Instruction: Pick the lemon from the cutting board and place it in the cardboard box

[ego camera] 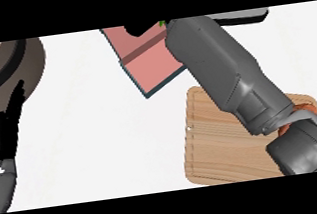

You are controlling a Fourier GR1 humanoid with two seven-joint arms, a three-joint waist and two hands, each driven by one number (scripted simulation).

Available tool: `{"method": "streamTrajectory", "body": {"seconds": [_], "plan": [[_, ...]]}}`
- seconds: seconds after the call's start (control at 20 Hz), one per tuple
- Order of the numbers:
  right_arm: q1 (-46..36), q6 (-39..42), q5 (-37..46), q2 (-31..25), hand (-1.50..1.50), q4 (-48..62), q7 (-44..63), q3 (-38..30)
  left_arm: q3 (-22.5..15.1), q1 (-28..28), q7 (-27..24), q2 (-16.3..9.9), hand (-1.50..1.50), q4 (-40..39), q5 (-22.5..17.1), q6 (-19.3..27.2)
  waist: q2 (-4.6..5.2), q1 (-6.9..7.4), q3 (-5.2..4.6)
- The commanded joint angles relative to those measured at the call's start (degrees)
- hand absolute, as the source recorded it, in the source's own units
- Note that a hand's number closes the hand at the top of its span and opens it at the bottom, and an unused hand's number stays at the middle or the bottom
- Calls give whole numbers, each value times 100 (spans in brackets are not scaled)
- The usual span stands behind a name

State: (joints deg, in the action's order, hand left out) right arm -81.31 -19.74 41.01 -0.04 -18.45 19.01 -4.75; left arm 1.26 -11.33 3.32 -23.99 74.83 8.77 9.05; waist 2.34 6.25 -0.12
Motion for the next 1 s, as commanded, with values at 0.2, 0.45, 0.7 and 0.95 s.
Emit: {"method": "streamTrajectory", "body": {"seconds": [0.2,0.45,0.7,0.95], "plan": [[-11,-308,-441,4,-150,499,-509,-405,-31,-201,128,-12,0,-51,38,-93,49,74,9],[250,-1044,-714,4,-150,399,-1376,-465,-127,-301,179,177,0,-85,115,16,32,111,14],[2,-1546,-1109,4,-150,173,-1647,-909,87,-141,7,46,0,-140,-23,-63,-13,11,10],[228,-1427,-1628,-256,-150,-63,-2462,-1470,-14,93,-53,163,0,-78,137,86,-53,-168,17]]}}
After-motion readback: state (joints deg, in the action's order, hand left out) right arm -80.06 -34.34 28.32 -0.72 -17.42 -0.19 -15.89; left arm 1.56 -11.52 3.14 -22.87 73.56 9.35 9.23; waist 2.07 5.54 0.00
